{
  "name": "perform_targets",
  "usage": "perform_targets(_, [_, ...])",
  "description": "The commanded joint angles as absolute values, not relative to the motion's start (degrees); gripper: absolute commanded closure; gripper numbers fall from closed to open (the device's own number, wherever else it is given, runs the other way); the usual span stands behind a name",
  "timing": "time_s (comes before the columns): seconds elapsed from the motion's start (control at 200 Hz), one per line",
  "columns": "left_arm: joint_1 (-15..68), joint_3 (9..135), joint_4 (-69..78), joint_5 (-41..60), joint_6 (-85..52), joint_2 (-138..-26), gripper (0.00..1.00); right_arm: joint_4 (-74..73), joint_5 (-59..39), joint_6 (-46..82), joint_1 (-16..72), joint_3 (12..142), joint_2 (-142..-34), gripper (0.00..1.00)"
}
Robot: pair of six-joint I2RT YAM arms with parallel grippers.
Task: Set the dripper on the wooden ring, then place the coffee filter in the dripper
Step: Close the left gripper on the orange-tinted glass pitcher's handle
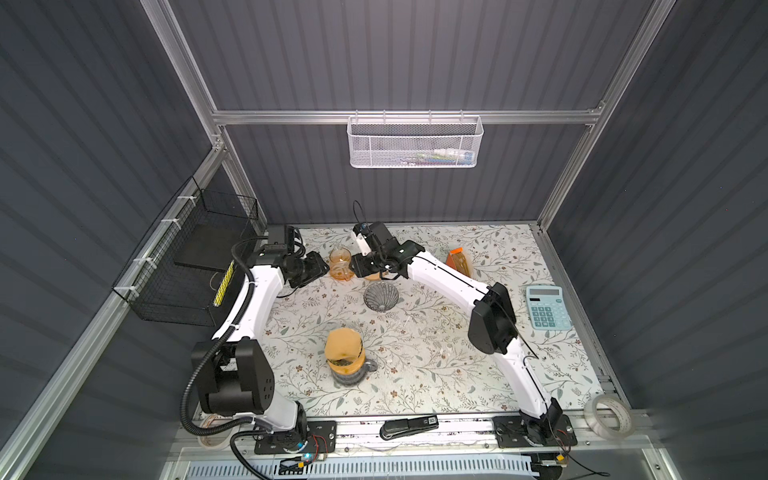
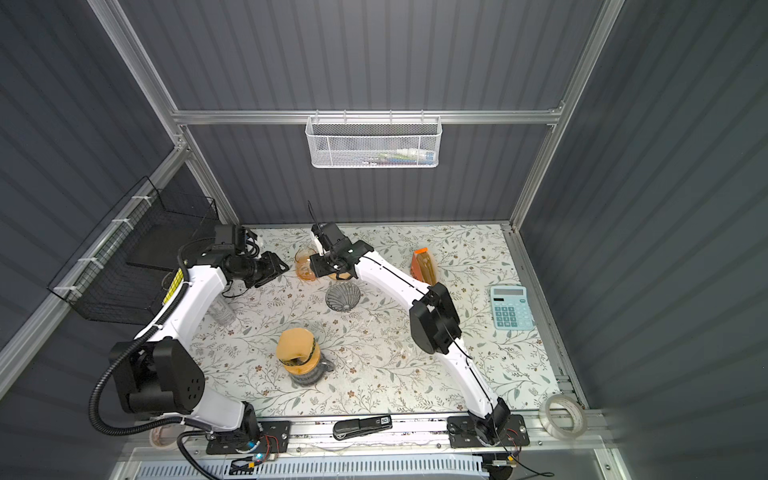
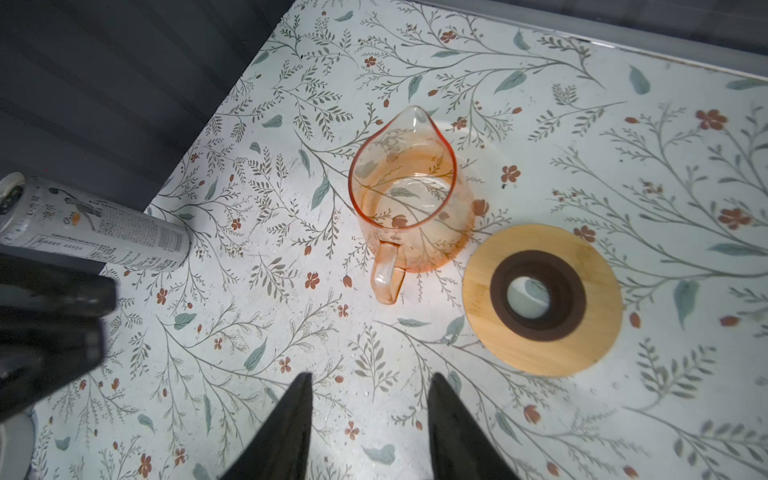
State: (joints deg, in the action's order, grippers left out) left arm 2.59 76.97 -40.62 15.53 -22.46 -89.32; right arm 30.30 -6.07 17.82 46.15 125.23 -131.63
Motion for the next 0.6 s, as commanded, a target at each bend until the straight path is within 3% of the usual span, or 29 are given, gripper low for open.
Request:
perform_targets(0.0, [5.9, 77.76, -40.74, 9.89, -21.99, -92.43, 0.47, 25.82, -5.89, 19.96, 44.47, 120.8, -122.61, 0.53])
perform_targets(0.255, [10.87, 78.06, -37.08, 3.58, -24.08, -97.85, 0.47, 25.32, -7.03, 20.48, 41.98, 110.87, -112.32, 0.53])
perform_targets(0.595, [14.57, 79.52, -32.82, -3.95, -25.78, -103.91, 0.49, 25.05, -9.13, 21.34, 39.48, 105.79, -108.97, 0.53])
